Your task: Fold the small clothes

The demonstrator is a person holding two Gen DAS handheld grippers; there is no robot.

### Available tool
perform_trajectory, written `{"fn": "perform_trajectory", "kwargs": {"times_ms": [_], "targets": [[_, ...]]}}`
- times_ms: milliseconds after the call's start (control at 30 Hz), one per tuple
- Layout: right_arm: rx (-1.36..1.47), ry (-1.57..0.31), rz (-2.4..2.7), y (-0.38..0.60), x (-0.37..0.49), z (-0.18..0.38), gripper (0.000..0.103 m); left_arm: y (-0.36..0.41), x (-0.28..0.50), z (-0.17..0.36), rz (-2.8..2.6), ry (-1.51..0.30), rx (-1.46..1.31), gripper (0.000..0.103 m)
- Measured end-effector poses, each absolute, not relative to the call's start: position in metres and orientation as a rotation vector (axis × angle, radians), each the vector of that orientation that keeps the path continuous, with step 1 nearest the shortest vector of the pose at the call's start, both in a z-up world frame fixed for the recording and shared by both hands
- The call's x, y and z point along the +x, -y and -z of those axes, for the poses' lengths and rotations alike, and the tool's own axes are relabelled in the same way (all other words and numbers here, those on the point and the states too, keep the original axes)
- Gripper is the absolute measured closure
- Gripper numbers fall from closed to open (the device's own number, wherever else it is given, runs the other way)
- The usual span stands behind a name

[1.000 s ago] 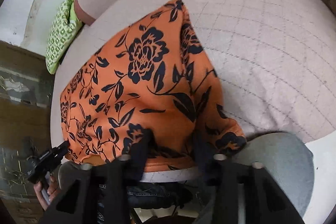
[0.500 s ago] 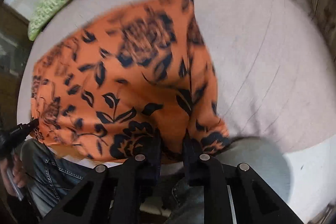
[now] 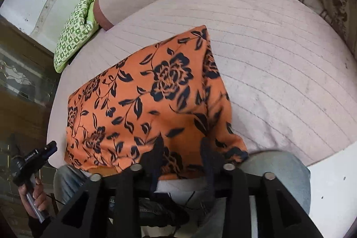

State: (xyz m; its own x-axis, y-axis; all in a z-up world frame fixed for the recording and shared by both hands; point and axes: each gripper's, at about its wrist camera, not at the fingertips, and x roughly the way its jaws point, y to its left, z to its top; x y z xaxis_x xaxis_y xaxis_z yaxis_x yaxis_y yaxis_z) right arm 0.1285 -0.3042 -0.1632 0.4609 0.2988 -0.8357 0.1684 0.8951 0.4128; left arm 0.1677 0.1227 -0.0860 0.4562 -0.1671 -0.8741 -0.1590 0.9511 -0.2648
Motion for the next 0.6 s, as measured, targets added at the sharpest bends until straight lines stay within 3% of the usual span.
{"fn": "perform_trajectory", "kwargs": {"times_ms": [333, 600], "targets": [[0.471, -1.098, -0.096, 0.309, 0.203, 0.165, 0.068, -0.148, 0.251, 0.104, -0.02, -1.129, -0.478, 0.056], [0.625, -1.113, -0.113, 0.355, 0.27, 0.187, 0.068, -0.155, 0.315, 0.14, -0.02, -1.194, -0.516, 0.056]]}}
